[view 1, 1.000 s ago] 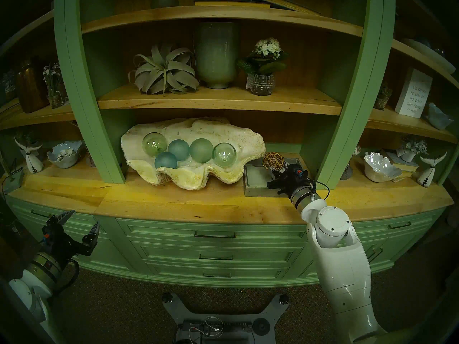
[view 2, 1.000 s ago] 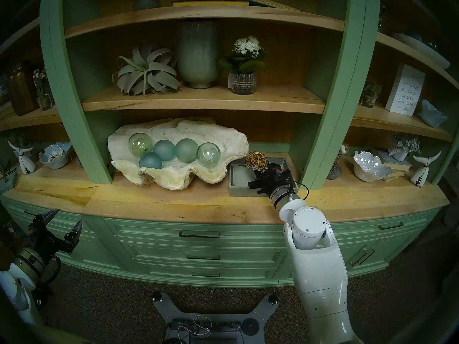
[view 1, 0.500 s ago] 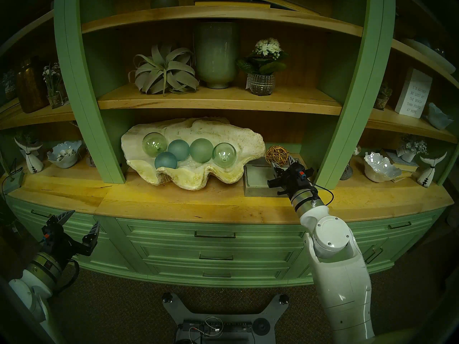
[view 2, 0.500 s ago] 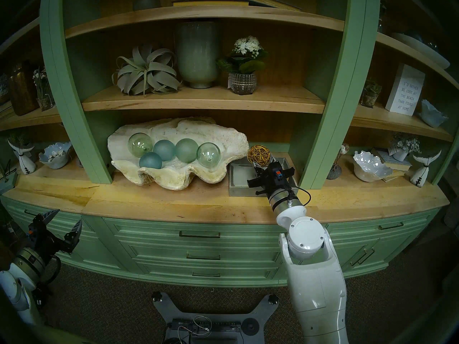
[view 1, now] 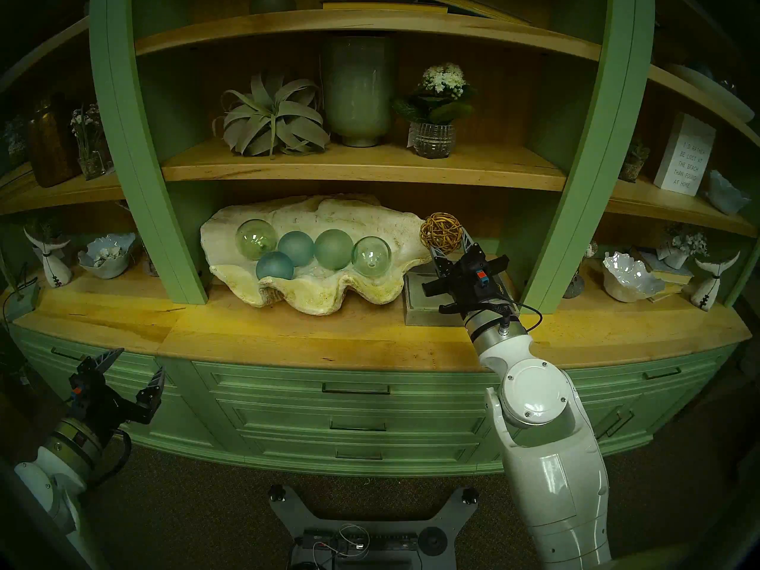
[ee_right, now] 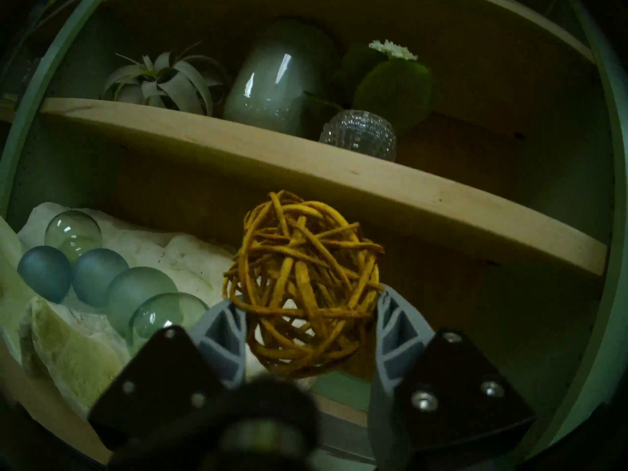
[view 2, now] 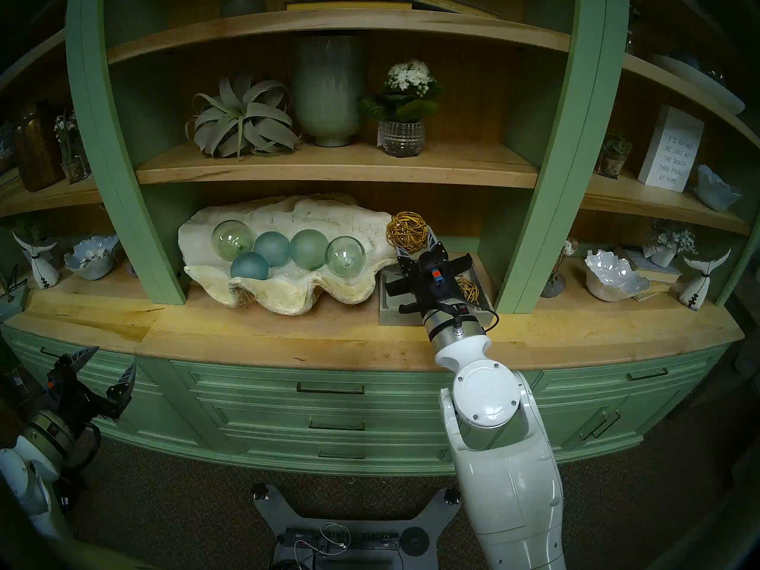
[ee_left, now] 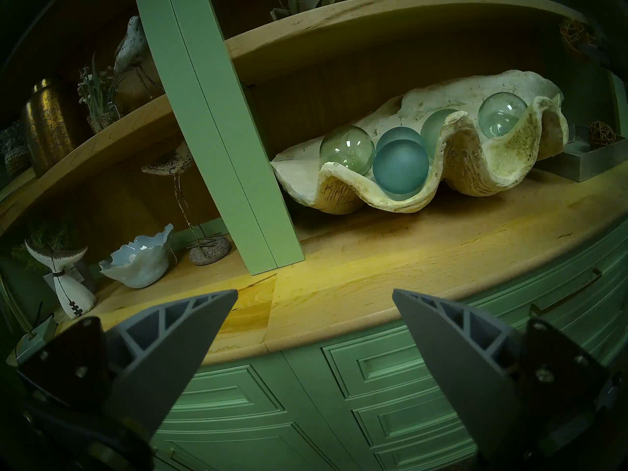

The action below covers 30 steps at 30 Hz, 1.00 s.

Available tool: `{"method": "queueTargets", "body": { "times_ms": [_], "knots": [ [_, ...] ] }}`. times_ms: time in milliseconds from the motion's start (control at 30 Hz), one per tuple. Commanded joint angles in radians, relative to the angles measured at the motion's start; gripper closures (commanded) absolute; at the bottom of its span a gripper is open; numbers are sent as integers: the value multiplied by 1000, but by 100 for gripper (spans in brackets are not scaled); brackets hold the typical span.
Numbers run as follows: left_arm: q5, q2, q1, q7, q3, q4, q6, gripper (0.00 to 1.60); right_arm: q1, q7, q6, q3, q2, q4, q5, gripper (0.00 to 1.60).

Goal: Put wooden balls into bowl

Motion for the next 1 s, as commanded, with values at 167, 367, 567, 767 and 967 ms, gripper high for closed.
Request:
{"method": "queueTargets", "body": {
  "times_ms": [167,367,567,767,967],
  "knots": [
    [-6,1,-2,-2,-2,-28,-3,0,131,24,27,-82,-51,114,15,160],
    [-6,2,-3,-2,-1,-25,-4,0,176,39,42,-115,-60,156,20,160],
    [-6,2,-3,-2,-1,-25,-4,0,218,43,61,-149,-68,189,27,160],
    [-6,1,-3,-2,-2,-26,-4,0,270,23,89,-185,-80,249,42,160],
    [-6,1,-2,-2,-2,-27,-3,0,297,-27,114,-210,-88,303,46,160]
  ]
}}
